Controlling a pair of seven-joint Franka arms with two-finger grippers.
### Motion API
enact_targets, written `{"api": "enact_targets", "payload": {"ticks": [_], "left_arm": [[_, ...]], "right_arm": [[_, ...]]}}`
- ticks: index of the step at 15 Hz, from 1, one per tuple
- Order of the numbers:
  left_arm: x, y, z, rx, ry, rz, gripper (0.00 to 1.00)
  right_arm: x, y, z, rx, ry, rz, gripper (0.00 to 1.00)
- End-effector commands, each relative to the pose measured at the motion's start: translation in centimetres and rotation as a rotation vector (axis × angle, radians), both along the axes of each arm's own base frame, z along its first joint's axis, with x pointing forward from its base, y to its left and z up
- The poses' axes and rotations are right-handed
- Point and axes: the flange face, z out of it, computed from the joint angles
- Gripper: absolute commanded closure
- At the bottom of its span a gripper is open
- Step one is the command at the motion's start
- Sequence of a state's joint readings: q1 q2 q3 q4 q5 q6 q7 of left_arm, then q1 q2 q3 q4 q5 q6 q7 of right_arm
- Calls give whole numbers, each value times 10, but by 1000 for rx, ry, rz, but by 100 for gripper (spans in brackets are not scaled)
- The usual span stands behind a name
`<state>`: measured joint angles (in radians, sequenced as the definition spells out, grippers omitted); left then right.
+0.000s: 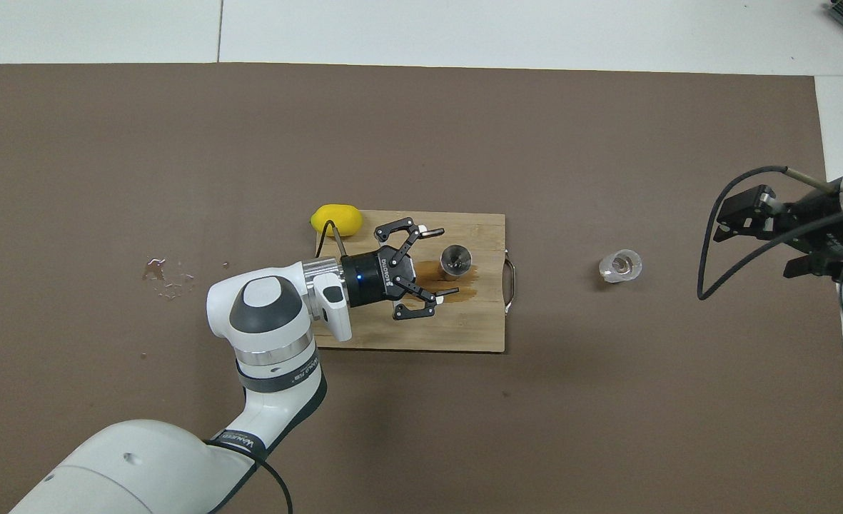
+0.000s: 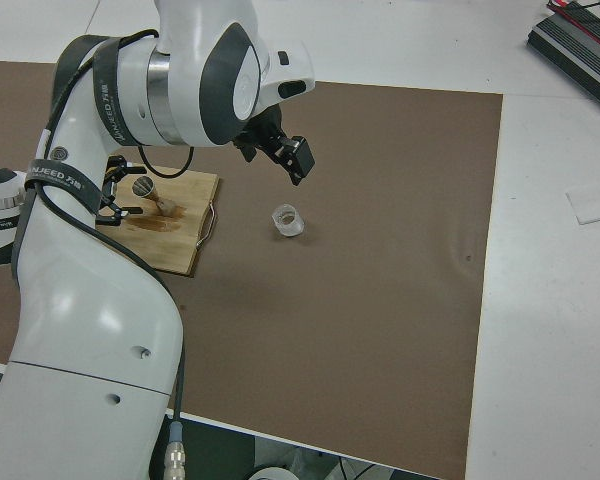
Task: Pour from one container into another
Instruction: 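Retract the left gripper while the right gripper reaches the glass cup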
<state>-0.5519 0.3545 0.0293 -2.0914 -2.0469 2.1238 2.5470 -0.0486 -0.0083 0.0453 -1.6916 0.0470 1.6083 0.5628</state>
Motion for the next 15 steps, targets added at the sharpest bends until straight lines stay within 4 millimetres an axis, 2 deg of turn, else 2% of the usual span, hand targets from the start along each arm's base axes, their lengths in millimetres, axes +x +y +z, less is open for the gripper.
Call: {"api": "enact_targets", "payload": {"ticks": [1, 3, 6, 7, 9, 10, 14, 15], "left_arm": [[-2, 30, 3, -19, -9, 25, 0], [0, 59, 12, 0, -38, -8, 0], [-2, 103, 22, -3, -68, -72, 0], [3, 124, 25, 14, -86, -97, 0], [10, 164, 36, 65, -129, -167, 0], [12, 182, 41, 85, -144, -193, 0], [14, 251, 54, 172, -172, -296, 0], [14, 270, 59, 205, -179, -336, 0]], "right_arm": [[8, -28, -29, 114, 24, -240, 4], [10, -30, -53, 161, 58, -392, 4], [27, -43, -93, 277, 149, -651, 4], [32, -45, -106, 300, 171, -712, 3], [30, -55, -136, 371, 210, -834, 1], [27, -67, -147, 431, 219, -901, 1], [25, -94, -207, 542, 310, -1050, 0], [26, -97, -216, 542, 307, -1067, 0]]}}
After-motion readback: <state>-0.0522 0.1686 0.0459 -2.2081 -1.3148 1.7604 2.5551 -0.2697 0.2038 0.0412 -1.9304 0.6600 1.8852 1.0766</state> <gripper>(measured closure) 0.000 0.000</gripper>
